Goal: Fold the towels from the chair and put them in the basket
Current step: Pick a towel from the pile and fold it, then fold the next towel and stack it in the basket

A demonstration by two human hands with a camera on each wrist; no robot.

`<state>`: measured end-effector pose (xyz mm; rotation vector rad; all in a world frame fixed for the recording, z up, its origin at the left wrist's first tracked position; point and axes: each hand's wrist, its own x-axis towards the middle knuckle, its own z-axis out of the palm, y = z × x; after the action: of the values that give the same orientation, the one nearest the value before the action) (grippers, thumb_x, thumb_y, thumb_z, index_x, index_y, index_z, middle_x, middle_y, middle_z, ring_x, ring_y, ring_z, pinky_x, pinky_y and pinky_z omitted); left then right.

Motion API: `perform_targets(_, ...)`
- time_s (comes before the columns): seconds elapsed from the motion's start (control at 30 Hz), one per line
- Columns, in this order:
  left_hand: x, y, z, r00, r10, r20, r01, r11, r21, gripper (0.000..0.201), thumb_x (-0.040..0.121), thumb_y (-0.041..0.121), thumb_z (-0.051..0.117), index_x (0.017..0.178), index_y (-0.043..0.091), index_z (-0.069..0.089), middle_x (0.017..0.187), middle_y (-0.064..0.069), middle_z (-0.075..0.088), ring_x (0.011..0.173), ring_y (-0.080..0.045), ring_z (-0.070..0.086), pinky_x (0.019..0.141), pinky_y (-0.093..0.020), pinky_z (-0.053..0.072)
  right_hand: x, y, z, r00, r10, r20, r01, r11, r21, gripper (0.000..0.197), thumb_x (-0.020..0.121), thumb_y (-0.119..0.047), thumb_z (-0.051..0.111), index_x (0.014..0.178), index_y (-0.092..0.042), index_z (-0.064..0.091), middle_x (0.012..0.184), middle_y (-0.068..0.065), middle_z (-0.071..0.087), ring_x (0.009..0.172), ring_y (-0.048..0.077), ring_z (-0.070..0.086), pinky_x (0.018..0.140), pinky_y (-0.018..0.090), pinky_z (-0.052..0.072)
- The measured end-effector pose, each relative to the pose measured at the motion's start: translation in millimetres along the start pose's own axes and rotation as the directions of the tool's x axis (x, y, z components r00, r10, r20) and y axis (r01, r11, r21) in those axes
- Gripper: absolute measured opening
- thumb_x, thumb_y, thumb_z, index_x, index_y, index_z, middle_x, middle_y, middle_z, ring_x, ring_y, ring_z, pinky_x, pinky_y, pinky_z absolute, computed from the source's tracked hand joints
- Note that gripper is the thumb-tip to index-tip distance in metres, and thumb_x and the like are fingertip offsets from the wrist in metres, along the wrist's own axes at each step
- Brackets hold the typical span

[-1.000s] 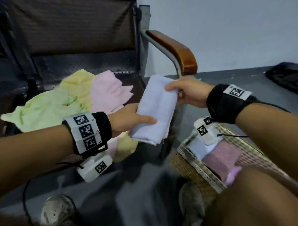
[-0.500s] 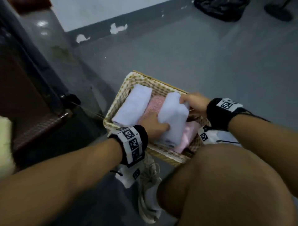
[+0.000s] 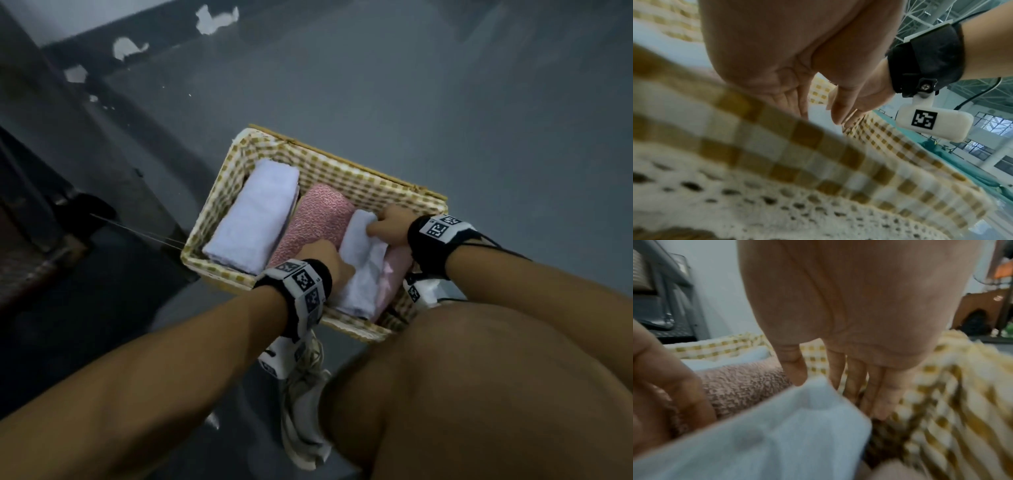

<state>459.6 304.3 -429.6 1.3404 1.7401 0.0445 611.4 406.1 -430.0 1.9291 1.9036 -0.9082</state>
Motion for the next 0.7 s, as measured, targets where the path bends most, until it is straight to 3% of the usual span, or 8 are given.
perform_targets(0.17,-25,-7,-34,0.993,0.105,-0.054,-0.108,0.993,-0.053,0.033,0.089,0.033,0.061,0.097,0.002,0.070,0.100,-0.018,0.070,0.095,-0.034,0.065,0.064,-0.031,0.042,-26,-48,-36,0.982,-0.184,-0.053,0.179,0.981,-0.078,0.027,0.089,-0.033,0.064,0.101,-0.011,0.074,0.091,0.009,0.069,0.090,0.026,0.064,0.078,0.032,0.052)
perform_targets(0.27,-51,-18,-72,0.979,0.164,-0.121,-0.172,0.983,-0.058,0.025,0.092,0.026,0.056,0.080,0.008,0.069,0.097,-0.017,0.071,0.097,-0.035,0.064,0.072,-0.034,0.046,-52,-96,-54,0.955,-0.297,-0.005,0.295,0.953,-0.073,0.024,0.090,-0.033,0.065,0.103,-0.014,0.074,0.095,0.005,0.070,0.090,0.022,0.065,0.083,0.030,0.052)
perform_targets(0.33,-72,-30,-103,0.970,0.176,-0.169,-0.194,0.976,-0.096,0.019,0.092,0.024,0.059,0.085,0.013,0.073,0.098,-0.013,0.072,0.100,-0.031,0.065,0.085,-0.035,0.052,-71,-135,-62,0.922,-0.382,0.057,0.385,0.920,-0.067,0.025,0.092,-0.032,0.063,0.106,-0.013,0.072,0.100,0.005,0.073,0.091,0.023,0.070,0.083,0.032,0.054)
perform_targets(0.4,-98,-49,-138,0.958,0.168,-0.233,-0.206,0.967,-0.150,0.010,0.090,0.026,0.063,0.086,0.023,0.072,0.097,-0.004,0.074,0.095,-0.023,0.068,0.088,-0.032,0.054,-92,-179,-65,0.882,-0.463,0.091,0.467,0.883,-0.041,0.024,0.093,-0.030,0.063,0.107,-0.013,0.072,0.097,0.001,0.073,0.084,0.019,0.070,0.076,0.028,0.054)
perform_targets(0.47,-129,-72,-174,0.934,0.159,-0.321,-0.220,0.962,-0.164,0.010,0.088,0.026,0.064,0.088,0.022,0.073,0.089,-0.001,0.075,0.088,-0.020,0.070,0.081,-0.029,0.055,-113,-227,-63,0.828,-0.549,0.112,0.557,0.829,-0.048,0.024,0.092,-0.028,0.062,0.106,-0.011,0.073,0.092,-0.001,0.071,0.080,0.016,0.069,0.073,0.028,0.053)
perform_targets(0.57,-182,-115,-220,0.891,0.111,-0.441,-0.194,0.970,-0.148,0.022,0.085,0.034,0.063,0.088,0.015,0.074,0.083,-0.003,0.076,0.087,-0.024,0.071,0.081,-0.034,0.056,-149,-302,-52,0.721,-0.675,0.158,0.688,0.724,-0.044,0.029,0.091,-0.025,0.058,0.105,-0.006,0.073,0.090,0.008,0.075,0.075,0.013,0.064,0.070,0.028,0.051)
perform_targets(0.63,-219,-146,-245,0.876,0.071,-0.477,-0.144,0.983,-0.118,0.033,0.082,0.045,0.061,0.087,0.015,0.074,0.082,-0.005,0.076,0.085,-0.024,0.071,0.081,-0.038,0.057,-176,-349,-38,0.639,-0.752,0.160,0.764,0.645,-0.017,0.022,0.092,-0.022,0.055,0.097,-0.012,0.075,0.072,-0.004,0.073,0.064,0.004,0.062,0.066,0.022,0.050)
perform_targets(0.7,-257,-177,-266,0.856,0.025,-0.517,-0.089,0.991,-0.100,0.039,0.078,0.048,0.060,0.087,0.013,0.074,0.086,-0.009,0.075,0.086,-0.027,0.071,0.084,-0.043,0.056,-207,-396,-19,0.552,-0.819,0.157,0.827,0.561,0.022,0.022,0.093,-0.016,0.052,0.087,-0.020,0.072,0.065,-0.010,0.068,0.058,0.003,0.060,0.065,0.026,0.052)
